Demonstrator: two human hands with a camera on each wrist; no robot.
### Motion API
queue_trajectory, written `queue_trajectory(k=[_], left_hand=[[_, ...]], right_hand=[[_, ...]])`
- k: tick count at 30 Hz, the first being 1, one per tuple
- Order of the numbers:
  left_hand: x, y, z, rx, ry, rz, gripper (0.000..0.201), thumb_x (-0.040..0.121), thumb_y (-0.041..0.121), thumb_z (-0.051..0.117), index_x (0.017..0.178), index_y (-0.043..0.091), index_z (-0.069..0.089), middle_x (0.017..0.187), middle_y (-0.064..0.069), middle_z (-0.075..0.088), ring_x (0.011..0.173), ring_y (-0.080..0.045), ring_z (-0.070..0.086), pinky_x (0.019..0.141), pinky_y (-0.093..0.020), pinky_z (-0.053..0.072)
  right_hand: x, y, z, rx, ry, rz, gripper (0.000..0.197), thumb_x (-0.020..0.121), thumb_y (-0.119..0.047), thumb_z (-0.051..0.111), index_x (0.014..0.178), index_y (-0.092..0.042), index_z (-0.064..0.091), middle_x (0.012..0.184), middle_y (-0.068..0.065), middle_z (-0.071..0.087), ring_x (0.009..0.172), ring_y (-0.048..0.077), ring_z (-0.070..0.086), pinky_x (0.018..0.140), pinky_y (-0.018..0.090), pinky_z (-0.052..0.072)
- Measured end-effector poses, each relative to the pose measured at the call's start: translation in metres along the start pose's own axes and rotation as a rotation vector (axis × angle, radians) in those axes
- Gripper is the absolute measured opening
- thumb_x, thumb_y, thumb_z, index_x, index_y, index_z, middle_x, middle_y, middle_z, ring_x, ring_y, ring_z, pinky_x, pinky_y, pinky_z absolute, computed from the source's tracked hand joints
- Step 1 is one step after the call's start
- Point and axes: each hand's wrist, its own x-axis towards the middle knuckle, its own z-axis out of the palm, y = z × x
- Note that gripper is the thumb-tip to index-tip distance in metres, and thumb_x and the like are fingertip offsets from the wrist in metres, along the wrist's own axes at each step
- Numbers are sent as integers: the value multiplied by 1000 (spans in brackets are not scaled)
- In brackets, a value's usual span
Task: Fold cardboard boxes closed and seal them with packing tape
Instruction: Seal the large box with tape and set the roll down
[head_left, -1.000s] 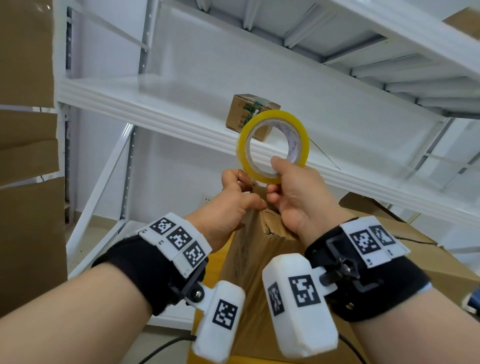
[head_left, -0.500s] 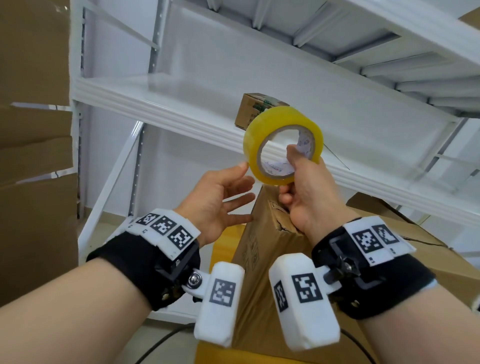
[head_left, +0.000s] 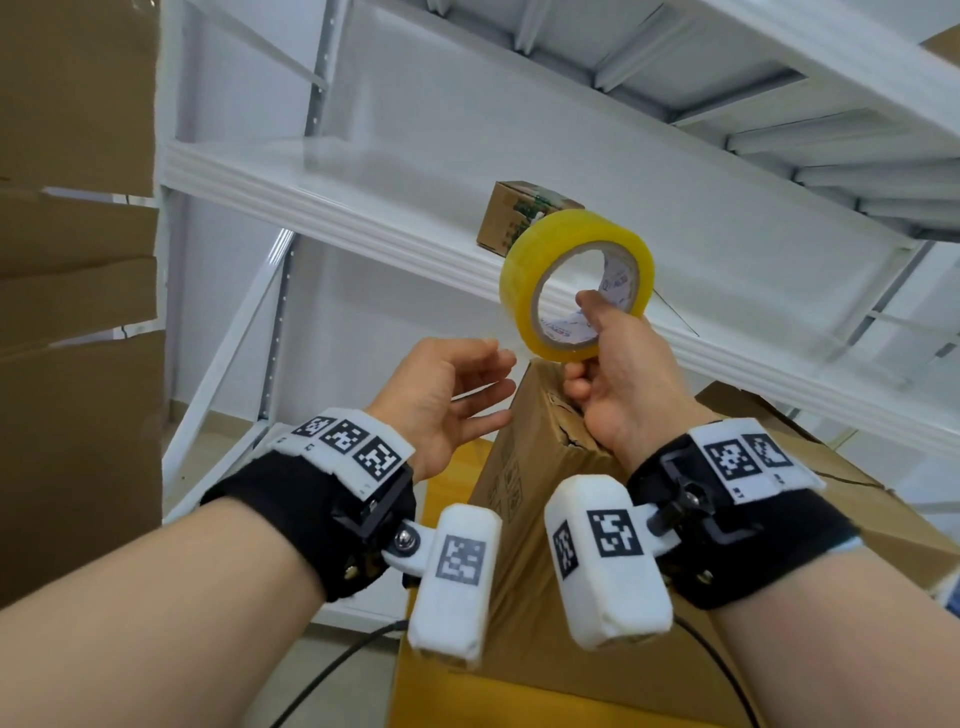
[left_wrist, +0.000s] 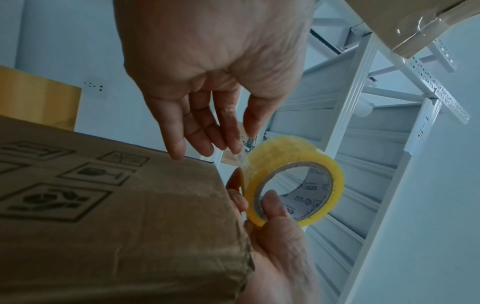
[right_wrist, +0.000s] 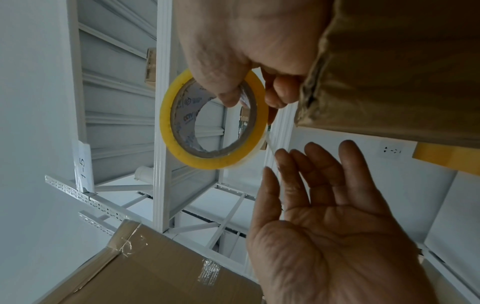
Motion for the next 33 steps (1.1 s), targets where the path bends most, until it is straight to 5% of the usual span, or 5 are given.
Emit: queue_trajectory(k=[5, 14, 18, 26, 33], left_hand=[[-2, -1, 5, 24, 42, -15, 8, 86, 18, 73, 89, 12, 69, 81, 1, 72, 87, -19, 70, 83, -39, 60], [-3, -7, 14, -68, 92, -6, 5, 81, 7, 72, 84, 9, 68, 73, -2, 72, 72, -16, 69, 77, -33, 61], [-6, -4, 17, -156, 62, 22, 4, 83, 0, 66, 80, 3, 66, 72, -8, 70, 66, -15, 70, 73, -29, 61], [-9, -3, 17, -291, 23, 82, 5, 85, -4, 55, 83, -2, 60, 70, -9, 71, 65, -14, 71, 69, -25, 61], [-11, -7, 11, -279, 42, 144, 8, 84, -7, 59, 92, -6, 61, 73, -13, 71, 72, -18, 72, 67, -25, 61]], right_hand=[[0, 0, 2, 5, 8, 16, 19, 100, -33, 59, 115, -22, 58, 74, 3, 50, 41, 10, 35, 35, 18, 27], [1, -2, -3, 68, 14, -21, 24, 97, -41, 61, 93, -17, 59, 70, 2, 55, 44, 10, 32, 37, 18, 21], [0, -1, -4, 126, 52, -40, 29, 96, -49, 62, 88, -21, 61, 79, 1, 62, 52, 13, 51, 39, 17, 32], [-2, 0, -4, 111, 110, -81, 43, 93, -52, 64, 124, -23, 65, 105, -1, 71, 74, 15, 62, 55, 26, 43], [1, 0, -2, 89, 89, -86, 42, 94, -51, 63, 124, -22, 65, 103, 1, 71, 75, 17, 62, 55, 28, 42]])
